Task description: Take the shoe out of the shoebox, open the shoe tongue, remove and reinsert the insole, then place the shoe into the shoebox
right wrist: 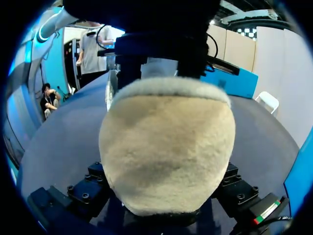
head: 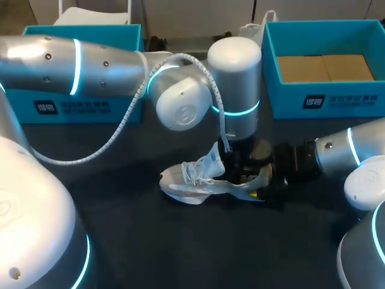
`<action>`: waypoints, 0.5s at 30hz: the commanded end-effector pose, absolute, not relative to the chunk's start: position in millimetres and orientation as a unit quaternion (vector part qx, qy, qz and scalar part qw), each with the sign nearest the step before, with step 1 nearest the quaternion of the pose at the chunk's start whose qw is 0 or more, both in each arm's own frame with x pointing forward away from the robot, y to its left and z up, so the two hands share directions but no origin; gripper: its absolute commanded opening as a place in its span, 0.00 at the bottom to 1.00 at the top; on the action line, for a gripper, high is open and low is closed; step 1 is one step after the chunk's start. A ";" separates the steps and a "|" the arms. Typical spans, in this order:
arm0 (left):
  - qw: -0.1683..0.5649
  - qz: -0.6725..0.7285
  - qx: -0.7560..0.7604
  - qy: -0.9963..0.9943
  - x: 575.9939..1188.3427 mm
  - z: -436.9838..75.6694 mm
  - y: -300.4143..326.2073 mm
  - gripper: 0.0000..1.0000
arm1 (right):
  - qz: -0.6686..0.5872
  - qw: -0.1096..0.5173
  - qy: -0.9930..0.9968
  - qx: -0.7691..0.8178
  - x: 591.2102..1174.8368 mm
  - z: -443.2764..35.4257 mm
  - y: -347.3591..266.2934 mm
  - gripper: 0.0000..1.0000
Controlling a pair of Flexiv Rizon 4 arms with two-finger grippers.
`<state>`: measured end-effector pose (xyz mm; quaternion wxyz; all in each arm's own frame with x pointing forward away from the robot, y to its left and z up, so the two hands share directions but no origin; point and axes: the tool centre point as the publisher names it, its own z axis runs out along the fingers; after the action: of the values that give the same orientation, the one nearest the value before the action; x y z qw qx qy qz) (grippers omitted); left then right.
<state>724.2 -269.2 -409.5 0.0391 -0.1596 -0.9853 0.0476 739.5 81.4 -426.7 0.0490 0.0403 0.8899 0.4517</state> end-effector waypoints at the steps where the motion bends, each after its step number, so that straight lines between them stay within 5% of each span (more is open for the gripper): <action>1: 0.010 0.048 -0.158 -0.986 719.4 -434.9 -273.9 0.12 | 0.449 0.050 0.891 0.041 738.4 -429.2 86.9 0.00; 3: 0.002 0.048 -0.155 -0.987 721.6 -436.8 -274.1 0.00 | 0.449 0.050 0.891 0.041 738.4 -429.2 86.9 0.00; 15: -0.009 0.061 -0.126 -0.990 740.6 -410.3 -266.2 0.00 | 0.449 0.050 0.891 0.041 738.4 -429.2 86.9 0.00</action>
<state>730.8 -266.9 -408.7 -0.0136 -0.1257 -0.9903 0.0584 740.1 81.5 -426.0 0.0492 0.0405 0.8898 0.4519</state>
